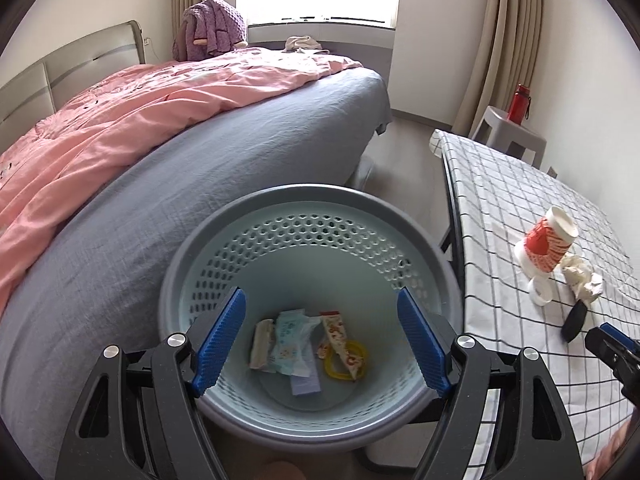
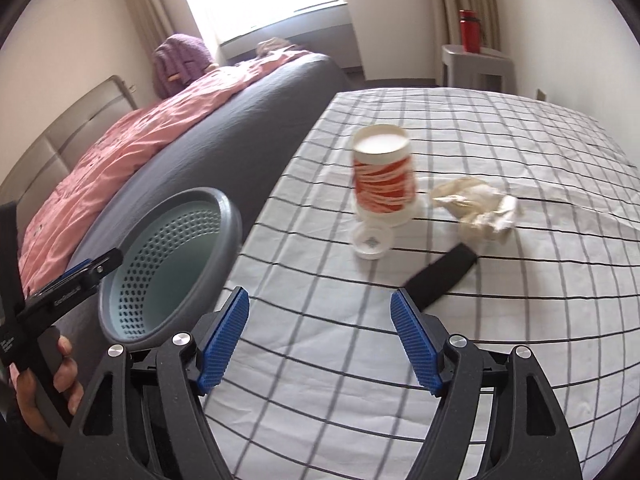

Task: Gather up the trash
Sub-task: 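Grasp the black strap with the right gripper and lift it, then grasp the white QR-code lid with the left gripper while the right holds the strap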

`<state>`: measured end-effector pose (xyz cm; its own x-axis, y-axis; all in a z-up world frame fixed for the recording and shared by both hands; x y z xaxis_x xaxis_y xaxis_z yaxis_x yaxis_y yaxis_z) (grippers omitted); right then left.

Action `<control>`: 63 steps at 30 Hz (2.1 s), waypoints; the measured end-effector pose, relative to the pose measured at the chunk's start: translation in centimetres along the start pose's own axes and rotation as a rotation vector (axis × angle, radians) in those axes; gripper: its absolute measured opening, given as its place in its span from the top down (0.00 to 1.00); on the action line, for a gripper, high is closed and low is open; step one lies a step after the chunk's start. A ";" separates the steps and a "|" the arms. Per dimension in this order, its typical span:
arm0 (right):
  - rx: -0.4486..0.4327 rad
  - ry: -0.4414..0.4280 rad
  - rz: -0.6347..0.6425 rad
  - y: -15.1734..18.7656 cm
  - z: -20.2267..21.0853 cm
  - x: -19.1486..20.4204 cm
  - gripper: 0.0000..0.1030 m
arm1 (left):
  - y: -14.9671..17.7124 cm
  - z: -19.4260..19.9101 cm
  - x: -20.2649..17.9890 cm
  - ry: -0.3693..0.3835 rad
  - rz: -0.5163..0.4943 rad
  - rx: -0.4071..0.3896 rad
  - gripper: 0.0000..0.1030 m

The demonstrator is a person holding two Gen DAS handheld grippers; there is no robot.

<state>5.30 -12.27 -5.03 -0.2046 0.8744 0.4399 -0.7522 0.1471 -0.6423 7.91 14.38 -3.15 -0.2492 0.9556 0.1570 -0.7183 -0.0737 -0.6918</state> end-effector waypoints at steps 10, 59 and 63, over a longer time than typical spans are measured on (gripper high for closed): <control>0.043 0.142 -0.046 -0.4 0.9 -5.2 0.30 | 0.3 1.3 -3.6 0.024 -0.080 -0.022 0.25; 0.014 0.068 -0.104 0.1 4.2 -10.4 0.93 | 3.0 2.0 -19.9 0.170 -0.361 0.039 0.20; -0.003 0.062 -0.128 0.2 5.3 -11.4 0.93 | 2.5 1.3 -22.3 0.171 -0.371 0.045 0.20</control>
<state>4.19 -24.65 -6.89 -0.0684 0.8754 0.4786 -0.7678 0.2601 -0.5856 10.87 -7.47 -7.45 0.1407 0.9531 0.2678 -0.7679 0.2758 -0.5782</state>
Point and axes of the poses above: each gripper's, at about its wrist camera, not at the fingertips, and z roughly against the way its jaws point, x to its left, y to its underside, the point moved 4 cm from there along -z, roughly the way its jaws point, and after that the axes turned 15 degrees about -y, right-handed, at the moved point
